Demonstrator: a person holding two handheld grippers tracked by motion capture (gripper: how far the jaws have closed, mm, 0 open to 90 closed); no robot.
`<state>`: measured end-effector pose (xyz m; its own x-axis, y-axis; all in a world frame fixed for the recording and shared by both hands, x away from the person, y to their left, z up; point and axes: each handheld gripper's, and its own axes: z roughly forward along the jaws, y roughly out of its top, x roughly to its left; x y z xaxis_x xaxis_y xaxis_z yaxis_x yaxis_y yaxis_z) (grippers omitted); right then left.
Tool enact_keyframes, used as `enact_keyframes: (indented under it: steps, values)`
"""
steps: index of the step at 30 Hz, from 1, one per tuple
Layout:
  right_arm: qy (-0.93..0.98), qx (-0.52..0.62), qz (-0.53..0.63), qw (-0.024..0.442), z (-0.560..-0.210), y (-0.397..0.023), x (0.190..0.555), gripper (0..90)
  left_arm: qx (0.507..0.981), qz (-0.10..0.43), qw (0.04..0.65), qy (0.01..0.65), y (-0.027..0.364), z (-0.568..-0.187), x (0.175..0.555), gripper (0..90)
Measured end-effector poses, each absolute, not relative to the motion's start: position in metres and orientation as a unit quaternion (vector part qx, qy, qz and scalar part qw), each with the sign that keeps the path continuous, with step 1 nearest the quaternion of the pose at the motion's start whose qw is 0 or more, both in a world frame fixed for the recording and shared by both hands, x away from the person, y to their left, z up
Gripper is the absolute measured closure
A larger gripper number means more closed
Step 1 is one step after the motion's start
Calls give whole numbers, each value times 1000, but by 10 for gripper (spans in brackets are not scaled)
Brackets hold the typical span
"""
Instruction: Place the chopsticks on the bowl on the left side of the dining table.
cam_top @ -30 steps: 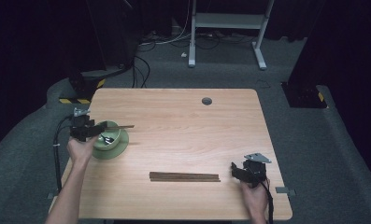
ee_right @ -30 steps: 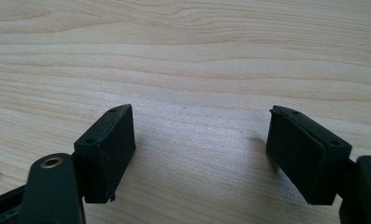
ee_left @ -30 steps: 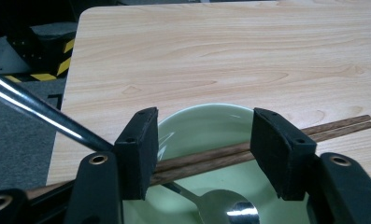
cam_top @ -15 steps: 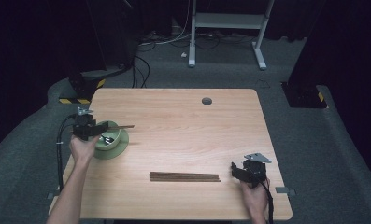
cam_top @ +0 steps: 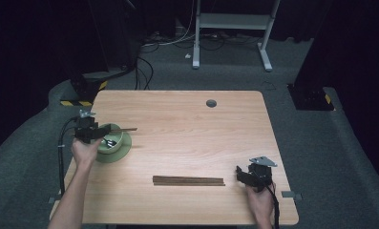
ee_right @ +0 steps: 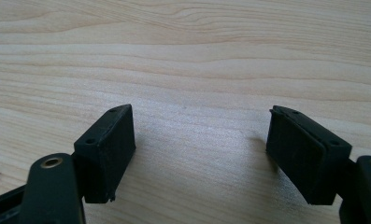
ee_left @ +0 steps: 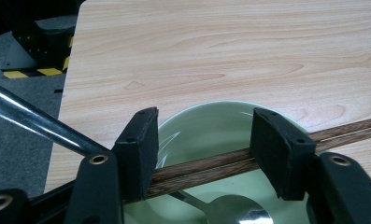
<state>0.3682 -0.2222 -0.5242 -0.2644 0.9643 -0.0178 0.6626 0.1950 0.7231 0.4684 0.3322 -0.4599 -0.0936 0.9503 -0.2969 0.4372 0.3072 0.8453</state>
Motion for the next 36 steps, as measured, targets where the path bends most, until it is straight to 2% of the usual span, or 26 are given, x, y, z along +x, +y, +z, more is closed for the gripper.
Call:
enact_keyframes:
  steps: [36]
  values:
    - [733, 555, 308, 245, -524, -222, 368, 233, 502, 298, 444, 680, 339, -463, 460, 421]
